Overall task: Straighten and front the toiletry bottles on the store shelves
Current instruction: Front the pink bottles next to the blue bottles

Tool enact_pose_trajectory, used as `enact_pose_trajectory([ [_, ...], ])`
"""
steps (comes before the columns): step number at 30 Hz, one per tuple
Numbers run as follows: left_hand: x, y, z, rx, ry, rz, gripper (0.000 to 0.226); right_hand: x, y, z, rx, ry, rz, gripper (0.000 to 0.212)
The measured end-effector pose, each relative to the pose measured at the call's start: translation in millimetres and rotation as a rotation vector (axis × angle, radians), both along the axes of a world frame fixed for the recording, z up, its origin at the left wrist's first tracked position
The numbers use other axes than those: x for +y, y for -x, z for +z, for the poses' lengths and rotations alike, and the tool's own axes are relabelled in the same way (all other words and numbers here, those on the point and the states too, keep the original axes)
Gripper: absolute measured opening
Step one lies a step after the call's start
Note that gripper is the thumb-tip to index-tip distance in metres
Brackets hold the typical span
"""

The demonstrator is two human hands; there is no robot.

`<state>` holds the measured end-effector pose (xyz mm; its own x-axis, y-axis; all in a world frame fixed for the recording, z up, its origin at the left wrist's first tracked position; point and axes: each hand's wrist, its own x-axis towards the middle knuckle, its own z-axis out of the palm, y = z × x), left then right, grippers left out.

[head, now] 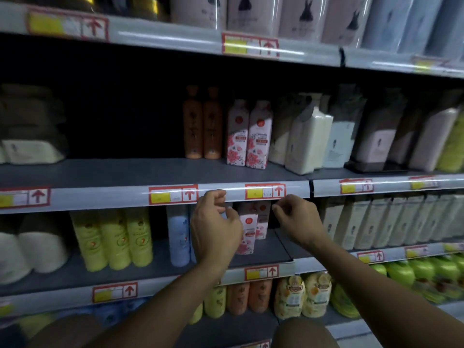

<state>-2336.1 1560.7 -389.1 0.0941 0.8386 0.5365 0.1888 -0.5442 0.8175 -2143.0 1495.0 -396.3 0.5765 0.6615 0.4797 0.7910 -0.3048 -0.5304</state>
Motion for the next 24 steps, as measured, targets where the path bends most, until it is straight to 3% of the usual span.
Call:
enact_pose_trajectory([
  [12,4.5,35.2,64.8,0.203,-0.118,-0.214,0.024,-12.0,39.3,64.4,-0.062,-0.081,0.008,0.015],
  [24,60.4,6.7,87.8,0.335,-0.161,-0.221,0.030,24.9,22.1,81.4,-0.069,-0.162,0.000,0.038],
])
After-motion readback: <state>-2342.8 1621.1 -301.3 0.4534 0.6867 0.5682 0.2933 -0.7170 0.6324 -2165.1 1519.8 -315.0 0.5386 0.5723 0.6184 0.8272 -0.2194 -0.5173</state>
